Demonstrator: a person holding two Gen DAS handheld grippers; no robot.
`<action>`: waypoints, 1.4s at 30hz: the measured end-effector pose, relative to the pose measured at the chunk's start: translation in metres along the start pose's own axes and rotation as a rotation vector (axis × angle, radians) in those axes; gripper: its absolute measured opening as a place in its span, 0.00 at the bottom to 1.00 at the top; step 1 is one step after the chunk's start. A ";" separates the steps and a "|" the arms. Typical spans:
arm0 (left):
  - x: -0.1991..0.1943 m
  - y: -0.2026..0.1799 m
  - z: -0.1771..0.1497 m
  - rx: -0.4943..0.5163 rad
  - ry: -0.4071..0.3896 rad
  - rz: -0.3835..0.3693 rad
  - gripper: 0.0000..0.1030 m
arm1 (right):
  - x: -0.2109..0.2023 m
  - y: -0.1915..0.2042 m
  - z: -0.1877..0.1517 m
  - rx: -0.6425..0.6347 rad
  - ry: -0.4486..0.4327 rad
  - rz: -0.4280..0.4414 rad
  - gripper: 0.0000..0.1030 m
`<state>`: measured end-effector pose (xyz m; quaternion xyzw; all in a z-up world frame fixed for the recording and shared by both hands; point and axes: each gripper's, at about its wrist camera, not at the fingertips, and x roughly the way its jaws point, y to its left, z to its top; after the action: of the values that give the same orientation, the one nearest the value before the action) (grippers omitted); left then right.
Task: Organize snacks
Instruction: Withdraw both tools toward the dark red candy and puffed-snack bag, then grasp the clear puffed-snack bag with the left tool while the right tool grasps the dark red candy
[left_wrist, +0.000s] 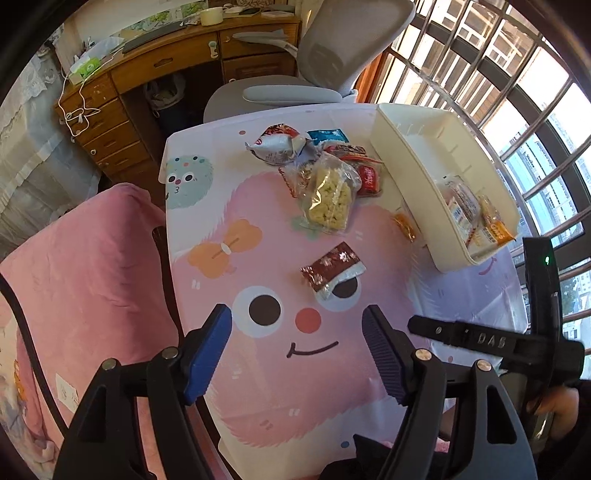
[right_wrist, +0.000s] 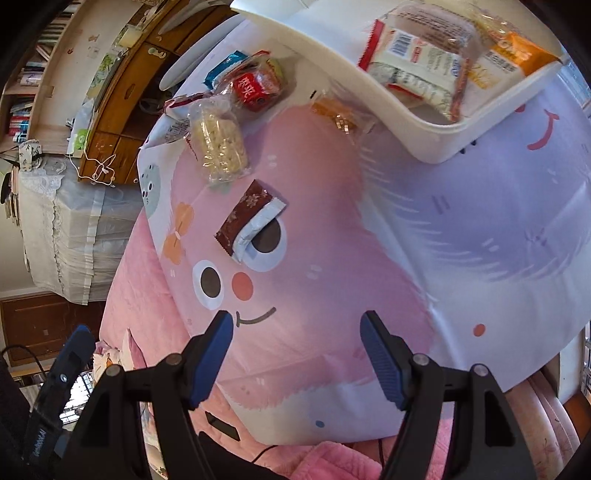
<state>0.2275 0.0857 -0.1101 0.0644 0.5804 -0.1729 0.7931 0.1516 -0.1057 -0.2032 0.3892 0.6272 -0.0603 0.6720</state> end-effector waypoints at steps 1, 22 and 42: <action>0.003 0.002 0.006 -0.004 0.003 -0.002 0.71 | 0.003 0.003 0.002 -0.007 -0.002 -0.007 0.70; 0.129 0.004 0.106 0.015 0.076 -0.075 0.71 | 0.059 0.059 0.036 -0.347 -0.183 -0.075 0.70; 0.217 -0.020 0.125 0.062 0.122 -0.218 0.71 | 0.105 0.086 0.013 -0.800 -0.321 -0.169 0.70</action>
<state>0.3908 -0.0139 -0.2729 0.0357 0.6256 -0.2719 0.7304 0.2328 -0.0111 -0.2593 0.0312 0.5186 0.0729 0.8513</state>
